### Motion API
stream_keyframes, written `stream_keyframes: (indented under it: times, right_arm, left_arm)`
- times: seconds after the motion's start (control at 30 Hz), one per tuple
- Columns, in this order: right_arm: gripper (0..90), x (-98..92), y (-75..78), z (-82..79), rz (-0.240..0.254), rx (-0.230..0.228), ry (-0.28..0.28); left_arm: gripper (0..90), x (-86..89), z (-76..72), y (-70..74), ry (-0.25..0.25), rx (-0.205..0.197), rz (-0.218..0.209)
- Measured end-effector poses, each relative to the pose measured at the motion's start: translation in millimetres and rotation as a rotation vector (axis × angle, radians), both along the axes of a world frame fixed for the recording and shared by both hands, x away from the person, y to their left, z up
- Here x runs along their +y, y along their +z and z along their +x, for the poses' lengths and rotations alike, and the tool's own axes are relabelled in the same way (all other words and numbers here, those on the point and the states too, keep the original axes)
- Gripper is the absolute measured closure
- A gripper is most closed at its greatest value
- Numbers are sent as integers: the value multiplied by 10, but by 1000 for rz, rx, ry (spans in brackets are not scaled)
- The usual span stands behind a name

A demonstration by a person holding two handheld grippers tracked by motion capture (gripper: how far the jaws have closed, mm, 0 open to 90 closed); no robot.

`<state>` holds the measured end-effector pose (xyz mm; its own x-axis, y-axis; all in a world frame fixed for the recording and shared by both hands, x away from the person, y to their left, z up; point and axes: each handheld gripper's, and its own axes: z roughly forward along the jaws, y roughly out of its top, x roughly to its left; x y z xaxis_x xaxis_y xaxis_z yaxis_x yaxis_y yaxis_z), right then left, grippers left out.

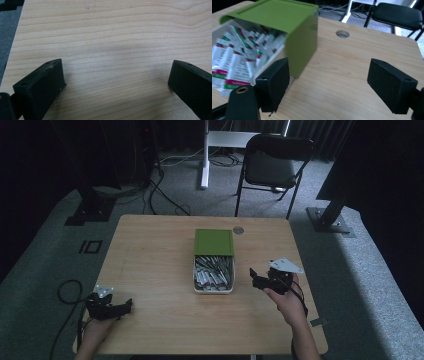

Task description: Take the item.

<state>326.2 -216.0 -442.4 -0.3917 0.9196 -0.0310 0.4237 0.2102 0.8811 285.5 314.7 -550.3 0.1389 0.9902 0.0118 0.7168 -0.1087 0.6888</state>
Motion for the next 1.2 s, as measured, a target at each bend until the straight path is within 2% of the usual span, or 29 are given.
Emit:
stream_keyframes:
  times: [0.37, 0.67, 0.73, 0.93, 1.0, 1.13, 1.17, 1.2]
  right_arm:
    - [199, 344, 129, 3, 1, -34, 99]
    - [231, 661, 125, -14, -19, -38, 187]
    - [259, 724, 110, -24, -17, -46, 199]
    - [341, 876, 39, -36, -14, -26, 217]
    - [382, 920, 6, -45, -15, -18, 242]
    - [410, 978, -47, -60, -30, -13, 265]
    - [468, 1023, -90, -74, -43, -10, 276]
    - [468, 1023, -90, -74, -43, -10, 276]
  left_arm:
    - [13, 0, 0, 0, 0, 0, 0]
    - [12, 3, 3, -1, -3, -1, -1]
    - [12, 3, 3, 0, -3, -1, 0]
    - [12, 1, 4, -1, -1, -3, -3]
    - [12, 3, 3, -1, -3, -1, -1]
    - [12, 3, 3, -1, -3, -1, -1]
    - [12, 3, 3, 0, -3, -1, -1]
    - [12, 3, 3, 0, -3, -1, -1]
